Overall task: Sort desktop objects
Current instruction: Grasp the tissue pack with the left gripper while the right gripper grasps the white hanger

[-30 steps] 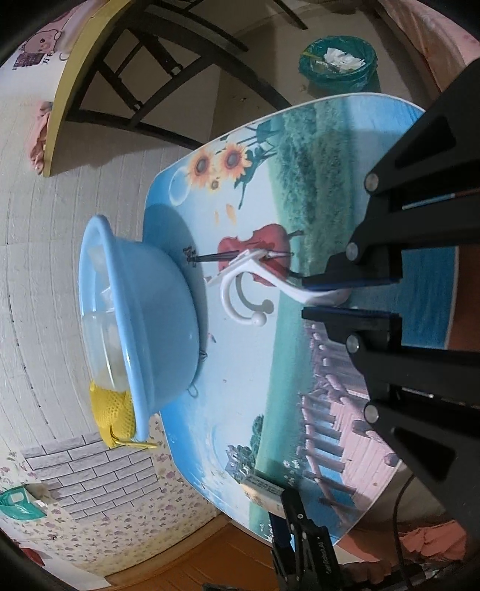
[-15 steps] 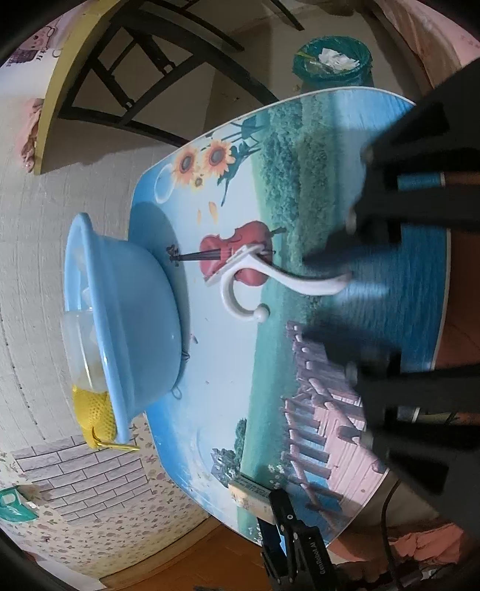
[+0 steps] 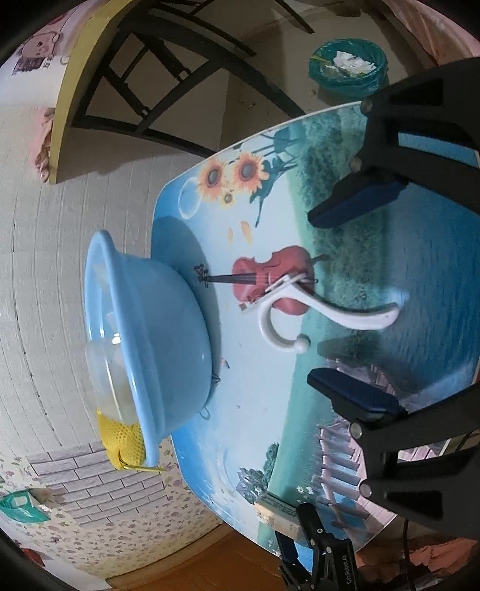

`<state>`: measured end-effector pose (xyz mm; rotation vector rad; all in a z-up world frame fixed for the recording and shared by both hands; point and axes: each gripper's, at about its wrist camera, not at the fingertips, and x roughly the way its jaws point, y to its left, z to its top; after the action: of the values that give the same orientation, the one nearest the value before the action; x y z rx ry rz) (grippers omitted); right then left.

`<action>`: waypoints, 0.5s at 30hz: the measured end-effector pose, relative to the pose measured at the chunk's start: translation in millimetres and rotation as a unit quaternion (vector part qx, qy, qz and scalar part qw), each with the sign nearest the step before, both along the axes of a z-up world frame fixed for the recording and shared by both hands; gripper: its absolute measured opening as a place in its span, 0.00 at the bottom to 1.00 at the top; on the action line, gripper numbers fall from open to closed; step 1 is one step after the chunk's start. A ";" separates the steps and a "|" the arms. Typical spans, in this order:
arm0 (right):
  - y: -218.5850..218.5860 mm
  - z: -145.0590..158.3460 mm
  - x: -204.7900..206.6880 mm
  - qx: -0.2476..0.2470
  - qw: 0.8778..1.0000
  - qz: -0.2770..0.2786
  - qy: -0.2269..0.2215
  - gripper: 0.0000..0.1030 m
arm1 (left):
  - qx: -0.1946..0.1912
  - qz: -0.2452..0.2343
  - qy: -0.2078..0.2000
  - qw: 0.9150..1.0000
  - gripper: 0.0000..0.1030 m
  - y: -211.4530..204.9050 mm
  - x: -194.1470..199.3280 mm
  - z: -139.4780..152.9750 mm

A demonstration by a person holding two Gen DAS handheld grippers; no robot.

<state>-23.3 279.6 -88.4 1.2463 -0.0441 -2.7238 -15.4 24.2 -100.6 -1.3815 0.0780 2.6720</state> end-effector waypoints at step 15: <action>-11.0 -12.2 -26.3 0.039 0.999 0.022 -0.006 0.77 | 0.005 0.009 0.012 1.000 0.70 -4.2 -0.4 0.8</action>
<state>-49.7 268.5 -100.6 1.2681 0.0894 -2.7047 -15.8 20.0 -99.8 -1.3548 0.0546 2.7009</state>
